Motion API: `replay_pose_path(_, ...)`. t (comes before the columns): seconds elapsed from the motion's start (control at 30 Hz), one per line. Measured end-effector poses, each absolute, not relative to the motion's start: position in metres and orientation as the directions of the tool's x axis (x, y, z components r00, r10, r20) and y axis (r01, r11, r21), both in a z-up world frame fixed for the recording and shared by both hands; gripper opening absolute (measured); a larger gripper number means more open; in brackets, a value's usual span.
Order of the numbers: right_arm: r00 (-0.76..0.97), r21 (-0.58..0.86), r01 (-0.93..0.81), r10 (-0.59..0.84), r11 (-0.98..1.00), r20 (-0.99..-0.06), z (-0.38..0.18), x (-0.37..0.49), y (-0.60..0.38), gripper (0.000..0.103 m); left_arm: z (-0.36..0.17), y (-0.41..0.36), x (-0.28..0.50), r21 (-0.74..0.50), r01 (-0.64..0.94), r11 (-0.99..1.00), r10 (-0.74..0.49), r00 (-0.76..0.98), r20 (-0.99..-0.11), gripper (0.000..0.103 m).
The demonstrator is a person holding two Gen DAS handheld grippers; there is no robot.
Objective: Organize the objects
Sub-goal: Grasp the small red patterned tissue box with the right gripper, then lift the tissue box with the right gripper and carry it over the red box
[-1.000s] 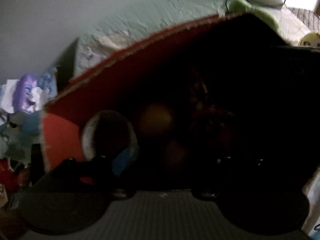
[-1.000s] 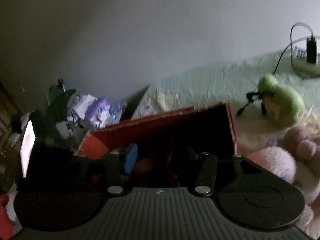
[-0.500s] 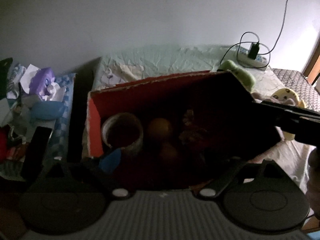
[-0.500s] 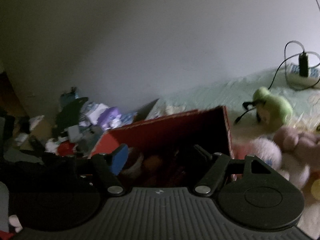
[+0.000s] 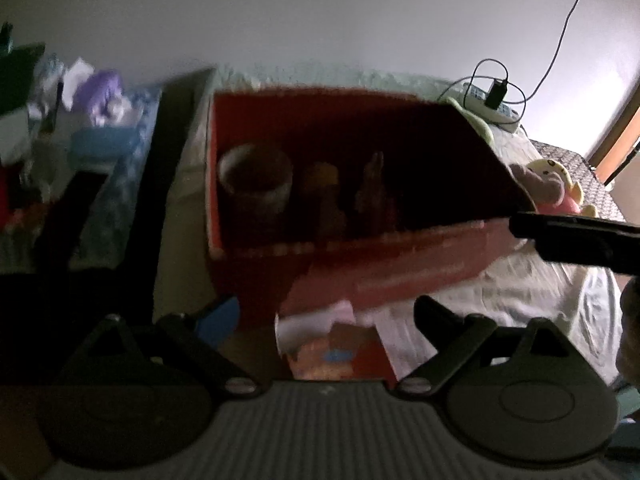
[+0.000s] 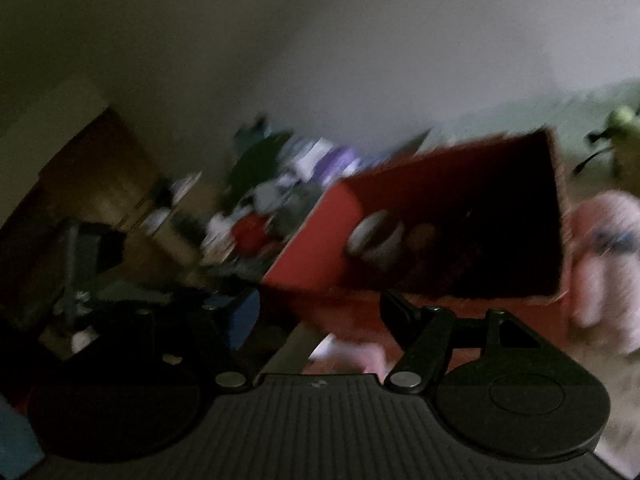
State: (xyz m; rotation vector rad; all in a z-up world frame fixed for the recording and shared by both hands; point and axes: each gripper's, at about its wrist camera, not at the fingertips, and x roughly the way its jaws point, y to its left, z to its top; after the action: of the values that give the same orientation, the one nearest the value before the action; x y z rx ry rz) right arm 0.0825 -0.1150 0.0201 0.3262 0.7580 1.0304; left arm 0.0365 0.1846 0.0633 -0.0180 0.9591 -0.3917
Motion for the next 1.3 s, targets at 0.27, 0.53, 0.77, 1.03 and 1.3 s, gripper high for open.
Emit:
replay_pose_path(0.27, 0.119, 0.619, -0.577, 0.805, 0.533, -0.582, -0.017, 0.087, -0.080, 0.071, 0.017, 0.171, 0.028, -0.209, 0.337, 0.918, -0.334, 0.371, -0.867, 0.095)
replay_pose_path(0.53, 0.008, 0.634, -0.502, 0.736, 0.588, -0.677, -0.052, 0.096, -0.045, 0.071, -0.014, 0.164, 0.035, -0.273, 0.297, 0.915, -0.356, 0.277, -0.892, 0.095)
replay_pose_path(0.77, -0.079, 0.696, -0.407, 0.737, 0.591, -0.672, -0.074, 0.100, -0.042, 0.065, -0.022, 0.157, 0.032, -0.295, 0.305, 0.906, -0.373, 0.242, -0.896, 0.092)
replay_pose_path(1.03, -0.037, 0.698, -0.324, 0.728, 0.639, -0.684, -0.074, 0.097, -0.079, 0.053, -0.005, 0.132, 0.028, -0.312, 0.407, 0.859, -0.416, 0.198, -0.888, 0.091)
replay_pose_path(1.3, 0.093, 0.681, -0.169, 0.700, 0.712, -0.708, -0.071, 0.081, -0.166, 0.051, -0.008, 0.055, 0.025, -0.333, 0.629, 0.702, -0.469, 0.056, -0.881, 0.091)
